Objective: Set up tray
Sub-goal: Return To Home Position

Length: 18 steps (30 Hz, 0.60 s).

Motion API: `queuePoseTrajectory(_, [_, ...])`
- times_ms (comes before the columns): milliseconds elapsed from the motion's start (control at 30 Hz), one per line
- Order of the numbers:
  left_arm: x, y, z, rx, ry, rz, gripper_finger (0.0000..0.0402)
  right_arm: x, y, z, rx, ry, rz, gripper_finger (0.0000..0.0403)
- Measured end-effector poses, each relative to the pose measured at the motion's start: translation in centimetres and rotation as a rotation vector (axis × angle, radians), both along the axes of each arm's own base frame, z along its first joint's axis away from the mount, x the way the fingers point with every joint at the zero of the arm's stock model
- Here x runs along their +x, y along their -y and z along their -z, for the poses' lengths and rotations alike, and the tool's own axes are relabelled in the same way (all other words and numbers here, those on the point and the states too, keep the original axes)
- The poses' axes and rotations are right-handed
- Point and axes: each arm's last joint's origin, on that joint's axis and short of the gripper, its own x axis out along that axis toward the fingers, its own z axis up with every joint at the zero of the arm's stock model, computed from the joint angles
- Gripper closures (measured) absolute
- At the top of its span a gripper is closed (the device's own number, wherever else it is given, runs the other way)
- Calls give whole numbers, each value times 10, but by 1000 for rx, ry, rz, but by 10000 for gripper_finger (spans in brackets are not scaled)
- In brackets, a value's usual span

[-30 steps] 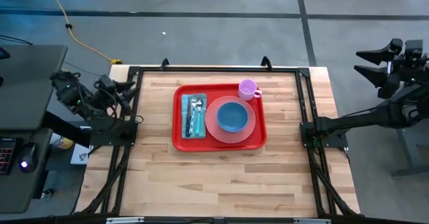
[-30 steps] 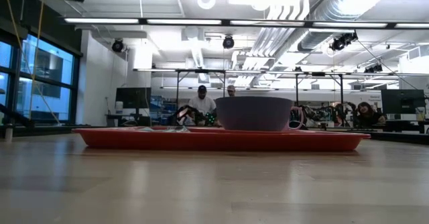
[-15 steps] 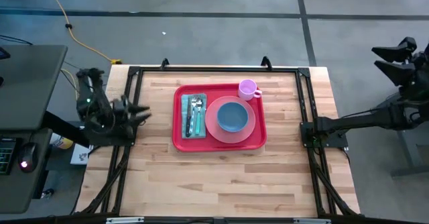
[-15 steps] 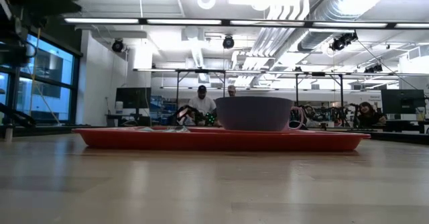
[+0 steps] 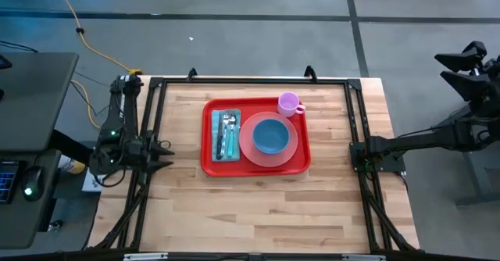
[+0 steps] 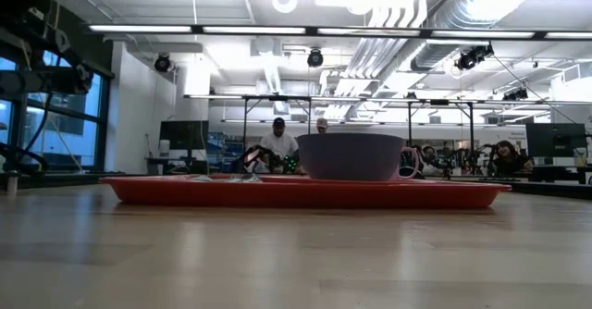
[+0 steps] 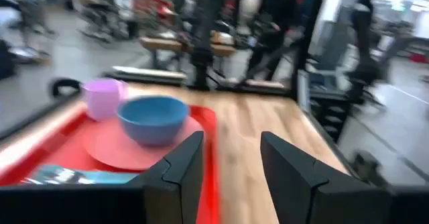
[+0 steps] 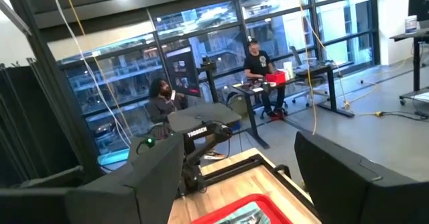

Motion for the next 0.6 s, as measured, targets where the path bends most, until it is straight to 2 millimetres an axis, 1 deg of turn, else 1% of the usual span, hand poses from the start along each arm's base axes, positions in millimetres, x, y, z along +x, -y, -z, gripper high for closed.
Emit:
queuePoseTrajectory(67, [1, 2, 6, -11, -22, 42, 225, 0, 0, 0, 0, -1, -7, 137])
queuePoseTrajectory(167, [1, 5, 22, -34, -30, 50, 225, 2, 0, 0, 0, -3, -29, 137])
queuePoseTrajectory(333, [2, 7, 47, -84, -1, -11, 225, 12, 0, 4, 4, -35, -46, 137])
queuePoseTrajectory(433, [2, 5, 53, -79, 31, -73, 225, 19, 1, 6, -2, -60, -46, 137])
queuePoseTrajectory(600, [1, 1, 59, -98, 38, -84, 225, 31, 1, 3, -36, -30, -100, 137])
